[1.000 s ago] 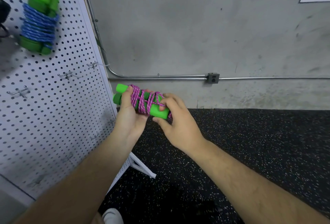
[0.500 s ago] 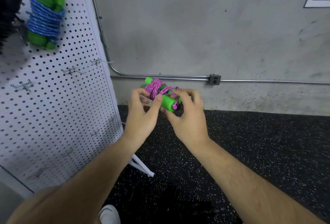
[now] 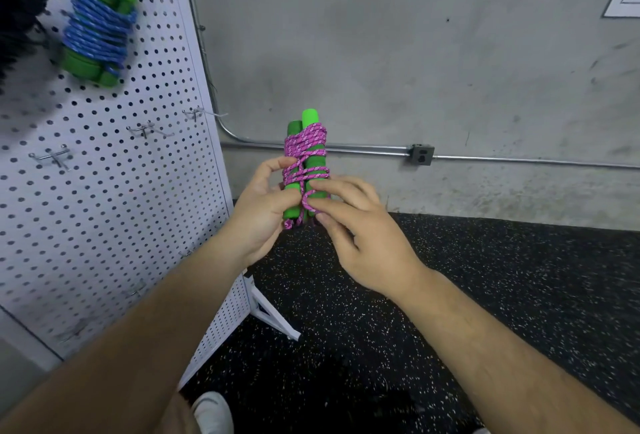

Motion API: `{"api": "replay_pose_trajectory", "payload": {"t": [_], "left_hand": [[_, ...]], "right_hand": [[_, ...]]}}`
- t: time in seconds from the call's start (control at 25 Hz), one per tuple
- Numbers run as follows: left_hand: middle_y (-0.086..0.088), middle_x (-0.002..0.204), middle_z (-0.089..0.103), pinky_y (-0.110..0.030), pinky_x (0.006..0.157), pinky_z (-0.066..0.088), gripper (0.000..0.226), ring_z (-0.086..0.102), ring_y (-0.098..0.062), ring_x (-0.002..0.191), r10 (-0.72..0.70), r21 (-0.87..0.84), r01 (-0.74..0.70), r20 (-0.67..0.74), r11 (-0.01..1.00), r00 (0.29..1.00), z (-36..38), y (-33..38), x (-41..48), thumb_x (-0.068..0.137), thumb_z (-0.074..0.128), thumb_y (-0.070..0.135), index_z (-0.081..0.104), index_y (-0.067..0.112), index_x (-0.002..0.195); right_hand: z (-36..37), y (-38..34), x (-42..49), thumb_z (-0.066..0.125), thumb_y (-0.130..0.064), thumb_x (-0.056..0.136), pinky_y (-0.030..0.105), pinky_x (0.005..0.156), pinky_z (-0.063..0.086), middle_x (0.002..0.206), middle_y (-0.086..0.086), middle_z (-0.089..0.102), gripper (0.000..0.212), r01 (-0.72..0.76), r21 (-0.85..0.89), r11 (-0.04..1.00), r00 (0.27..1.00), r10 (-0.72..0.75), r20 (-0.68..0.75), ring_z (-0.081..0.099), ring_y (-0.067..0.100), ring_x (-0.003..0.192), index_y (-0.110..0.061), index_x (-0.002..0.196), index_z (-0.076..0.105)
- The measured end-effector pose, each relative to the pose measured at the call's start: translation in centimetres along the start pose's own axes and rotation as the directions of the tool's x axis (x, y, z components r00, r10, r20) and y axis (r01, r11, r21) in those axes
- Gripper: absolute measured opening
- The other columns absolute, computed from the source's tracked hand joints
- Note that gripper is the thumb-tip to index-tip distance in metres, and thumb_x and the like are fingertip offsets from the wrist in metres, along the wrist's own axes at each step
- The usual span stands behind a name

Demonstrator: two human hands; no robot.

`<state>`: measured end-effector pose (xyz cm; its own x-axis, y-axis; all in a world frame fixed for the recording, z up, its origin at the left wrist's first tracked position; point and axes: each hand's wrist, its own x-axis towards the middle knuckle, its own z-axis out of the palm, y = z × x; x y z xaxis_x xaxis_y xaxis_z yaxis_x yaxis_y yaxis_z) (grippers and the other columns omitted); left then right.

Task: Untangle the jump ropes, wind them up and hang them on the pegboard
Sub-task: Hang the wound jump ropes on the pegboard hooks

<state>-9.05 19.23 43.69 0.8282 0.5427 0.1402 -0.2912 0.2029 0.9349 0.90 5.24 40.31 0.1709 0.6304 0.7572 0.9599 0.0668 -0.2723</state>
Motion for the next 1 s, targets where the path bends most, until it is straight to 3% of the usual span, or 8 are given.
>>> {"api": "replay_pose_trajectory", "payload": {"t": [0.16,0.32,0.48,0.6,0.72,0.84,1.0], "left_hand": [[-0.013,0.095,0.076,-0.036,0.069,0.061,0.055,0.071,-0.026,0.083,-0.025,0.044,0.025,0.013,0.999,1.000,-0.4,0.2,0.0,0.085,0.049,-0.026,0.051,0.014,0.122],[-0.013,0.093,0.075,-0.052,0.091,0.053,0.059,0.070,-0.027,0.087,-0.042,0.054,0.040,0.034,0.998,0.999,-0.7,0.1,0.3,0.082,0.045,-0.030,0.051,0.013,0.122],[-0.014,0.094,0.076,-0.043,0.082,0.062,0.057,0.073,-0.026,0.089,-0.059,-0.017,0.060,0.066,0.998,0.996,-0.5,0.0,0.3,0.081,0.050,-0.030,0.052,0.012,0.119],[-0.020,0.102,0.074,-0.049,0.089,0.055,0.048,0.071,-0.030,0.095,-0.037,-0.020,0.039,0.071,0.999,0.997,-0.6,-0.4,0.4,0.084,0.054,-0.024,0.054,0.013,0.115],[-0.019,0.107,0.074,-0.043,0.083,0.057,0.040,0.071,-0.030,0.092,0.035,0.204,-0.045,0.053,0.978,0.998,-0.2,-1.0,0.1,0.093,0.056,-0.011,0.059,0.022,0.117],[-0.003,0.108,0.074,-0.032,0.083,0.057,0.035,0.071,-0.020,0.096,0.164,0.465,-0.165,0.043,0.870,0.986,0.3,-1.4,-0.1,0.098,0.052,-0.003,0.065,0.027,0.113],[0.011,0.106,0.074,-0.037,0.089,0.059,0.029,0.071,-0.017,0.097,0.197,0.562,-0.189,0.046,0.806,0.979,0.3,-1.6,-0.1,0.098,0.058,0.003,0.069,0.024,0.115]], "right_hand": [[0.3,0.5,0.1,0.067,-0.006,0.095,0.027,0.105,0.041,0.124,-0.003,0.066,0.028,-0.044,0.077,0.996,0.996,0.049,-0.068,0.054,0.024,0.117,-0.012,0.121,0.073],[0.7,0.4,0.1,0.073,-0.008,0.090,0.042,0.099,0.051,0.112,-0.005,0.069,0.022,-0.205,0.319,0.925,0.953,0.263,-0.151,0.062,0.020,0.111,-0.015,0.110,0.078],[0.2,0.4,0.0,0.076,-0.010,0.088,0.044,0.095,0.054,0.105,-0.007,0.072,0.016,-0.228,0.345,0.910,0.941,0.297,-0.163,0.067,0.014,0.105,-0.015,0.103,0.079],[-0.1,0.0,0.0,0.078,-0.014,0.087,0.040,0.088,0.057,0.100,-0.011,0.071,0.020,-0.314,0.345,0.885,0.921,0.372,-0.115,0.067,0.011,0.099,-0.022,0.105,0.074],[0.0,-0.1,0.0,0.078,-0.016,0.086,0.039,0.088,0.056,0.099,-0.013,0.071,0.027,-0.329,0.273,0.904,0.922,0.370,-0.114,0.066,0.008,0.096,-0.024,0.112,0.074],[0.3,0.2,-0.2,0.079,-0.014,0.085,0.040,0.088,0.054,0.099,-0.007,0.072,0.020,-0.289,0.209,0.934,0.936,0.322,-0.144,0.066,0.013,0.096,-0.015,0.105,0.078],[0.4,0.2,-0.3,0.080,-0.011,0.084,0.031,0.088,0.054,0.095,-0.005,0.070,0.014,-0.321,0.190,0.928,0.922,0.352,-0.159,0.065,0.010,0.093,-0.011,0.098,0.079]]}}
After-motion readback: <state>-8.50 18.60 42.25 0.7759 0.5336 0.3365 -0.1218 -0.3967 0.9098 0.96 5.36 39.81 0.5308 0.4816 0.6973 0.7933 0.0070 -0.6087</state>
